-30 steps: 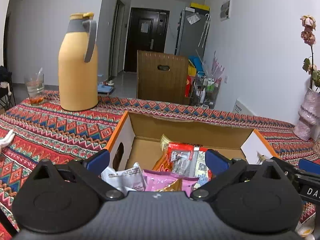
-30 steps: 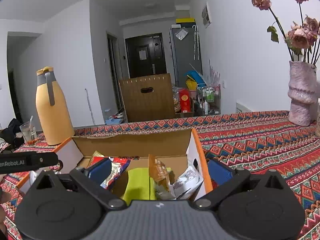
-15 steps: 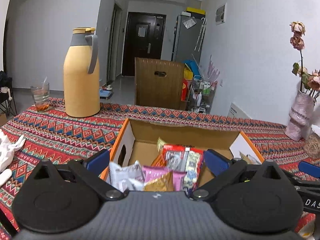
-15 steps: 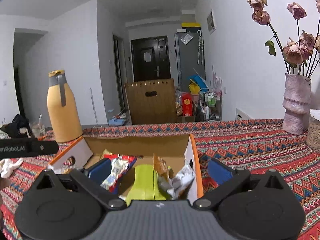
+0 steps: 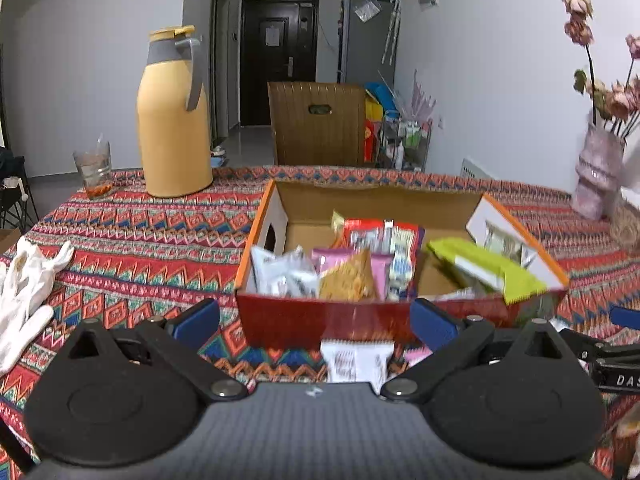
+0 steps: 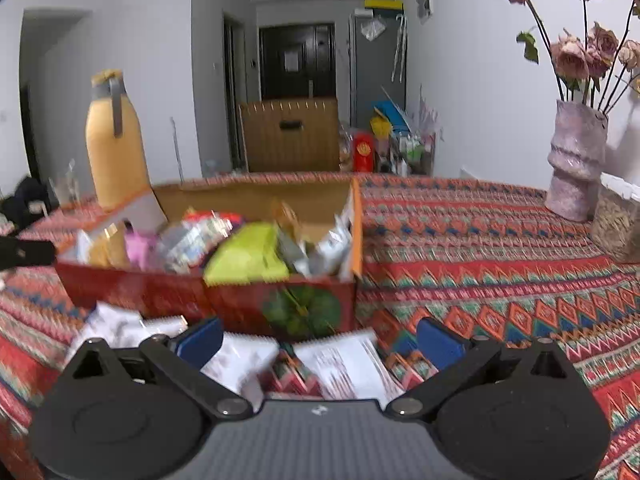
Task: Organize snacks
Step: 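Reach both tools back to the snack pile, then grasp a white pack with the right tool while the left tool reaches the pile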
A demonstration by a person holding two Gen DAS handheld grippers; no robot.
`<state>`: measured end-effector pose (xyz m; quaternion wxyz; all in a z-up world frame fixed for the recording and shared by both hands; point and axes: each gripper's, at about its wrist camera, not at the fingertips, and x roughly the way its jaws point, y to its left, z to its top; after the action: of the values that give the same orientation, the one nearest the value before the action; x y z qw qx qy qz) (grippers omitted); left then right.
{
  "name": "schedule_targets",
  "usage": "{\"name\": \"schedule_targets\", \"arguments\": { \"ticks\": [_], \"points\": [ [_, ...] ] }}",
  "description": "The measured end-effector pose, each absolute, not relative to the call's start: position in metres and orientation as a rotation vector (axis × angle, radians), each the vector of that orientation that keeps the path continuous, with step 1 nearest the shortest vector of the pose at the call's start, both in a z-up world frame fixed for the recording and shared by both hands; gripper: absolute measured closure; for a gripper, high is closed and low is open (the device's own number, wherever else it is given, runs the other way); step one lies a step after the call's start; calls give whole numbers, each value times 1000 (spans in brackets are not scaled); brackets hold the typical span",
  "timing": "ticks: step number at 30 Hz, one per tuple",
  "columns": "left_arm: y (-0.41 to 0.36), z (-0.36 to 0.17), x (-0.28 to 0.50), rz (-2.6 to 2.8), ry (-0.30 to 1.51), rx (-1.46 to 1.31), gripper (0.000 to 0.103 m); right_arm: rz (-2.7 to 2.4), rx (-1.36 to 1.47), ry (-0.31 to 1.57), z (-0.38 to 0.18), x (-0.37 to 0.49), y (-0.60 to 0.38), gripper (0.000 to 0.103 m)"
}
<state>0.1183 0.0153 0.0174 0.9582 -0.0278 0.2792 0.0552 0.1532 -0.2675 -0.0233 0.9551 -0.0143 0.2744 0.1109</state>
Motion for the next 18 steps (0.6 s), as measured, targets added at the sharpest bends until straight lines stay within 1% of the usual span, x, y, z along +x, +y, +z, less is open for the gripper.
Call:
{"name": "schedule_targets", "arguments": {
  "ticks": [10,15,18],
  "points": [
    [26,-22,126,127,623,-96,0,151,-21,699,-57,183,-278,0],
    [28,-27,127,120,634,-114,0,131,-6,726,-69,190,-280,0],
    [27,-29,127,111,645,-115,0,121,-20,717,-71,189,-278,2]
  ]
}}
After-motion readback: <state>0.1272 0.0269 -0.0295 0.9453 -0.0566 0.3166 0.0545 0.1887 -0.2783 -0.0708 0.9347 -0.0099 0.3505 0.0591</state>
